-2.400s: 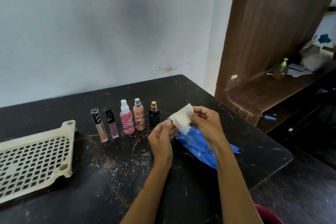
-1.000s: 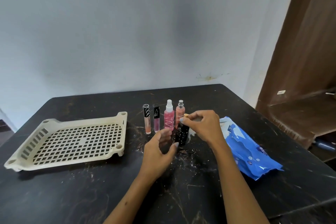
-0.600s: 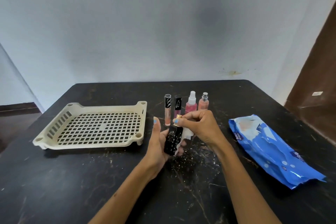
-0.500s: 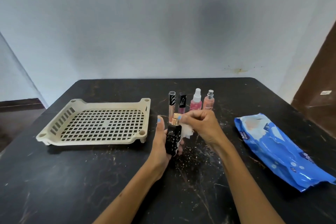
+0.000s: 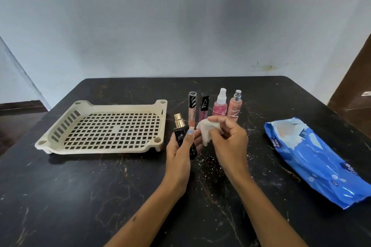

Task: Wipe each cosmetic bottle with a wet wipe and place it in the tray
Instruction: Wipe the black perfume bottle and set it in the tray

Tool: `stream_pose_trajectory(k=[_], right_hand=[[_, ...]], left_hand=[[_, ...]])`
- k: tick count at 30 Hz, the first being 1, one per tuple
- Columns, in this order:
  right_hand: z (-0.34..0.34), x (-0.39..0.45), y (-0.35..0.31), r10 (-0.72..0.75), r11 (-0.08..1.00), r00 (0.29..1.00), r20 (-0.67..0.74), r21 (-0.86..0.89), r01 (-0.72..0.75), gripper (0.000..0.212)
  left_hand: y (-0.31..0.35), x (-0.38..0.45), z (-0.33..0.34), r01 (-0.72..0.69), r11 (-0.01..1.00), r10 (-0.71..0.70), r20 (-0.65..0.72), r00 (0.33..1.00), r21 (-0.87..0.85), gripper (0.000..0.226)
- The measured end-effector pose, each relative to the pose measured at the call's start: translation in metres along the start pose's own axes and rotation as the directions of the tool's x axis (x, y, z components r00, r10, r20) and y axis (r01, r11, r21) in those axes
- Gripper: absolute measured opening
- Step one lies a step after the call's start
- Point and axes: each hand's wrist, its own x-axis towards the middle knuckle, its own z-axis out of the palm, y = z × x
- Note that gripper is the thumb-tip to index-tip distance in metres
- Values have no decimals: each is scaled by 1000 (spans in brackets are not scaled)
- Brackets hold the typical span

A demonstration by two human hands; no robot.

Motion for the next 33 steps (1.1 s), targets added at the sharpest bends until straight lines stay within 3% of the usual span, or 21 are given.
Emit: stream_pose_trajectory(k=[3, 10, 13, 16, 20, 23, 26, 33], right_hand=[[5, -3, 0, 58, 993, 997, 46, 100, -62, 32], [5, 0, 7, 141, 986, 988, 66, 78, -146, 37], [3, 3, 10, 243, 950, 950, 197, 150, -274, 17], [2, 3, 9, 250, 933, 946, 206, 211, -292, 9], [1, 0, 8, 189, 945, 979, 79, 257, -203, 14], [2, -2, 14, 29, 996, 997, -74, 85, -23, 25], [3, -7, 12, -92, 996, 987, -129, -16, 91, 38], [3, -14, 15, -291, 948, 956, -49, -149, 281, 24]], left_hand=[[3, 1, 1, 56, 993, -55, 5, 998, -101, 19], [6, -1, -1, 45, 978, -39, 36, 999, -202, 28], [5, 1, -2, 48, 982, -40, 42, 998, -184, 19], [6, 1, -2, 59, 984, -50, 55, 997, -169, 22], [7, -2, 2, 84, 981, -64, 116, 991, -175, 54], [6, 1, 2, 170, 968, -152, 112, 982, -183, 68], [4, 7, -1, 243, 954, -235, 62, 970, -176, 62], [4, 8, -3, 280, 940, -268, 86, 959, -194, 46]])
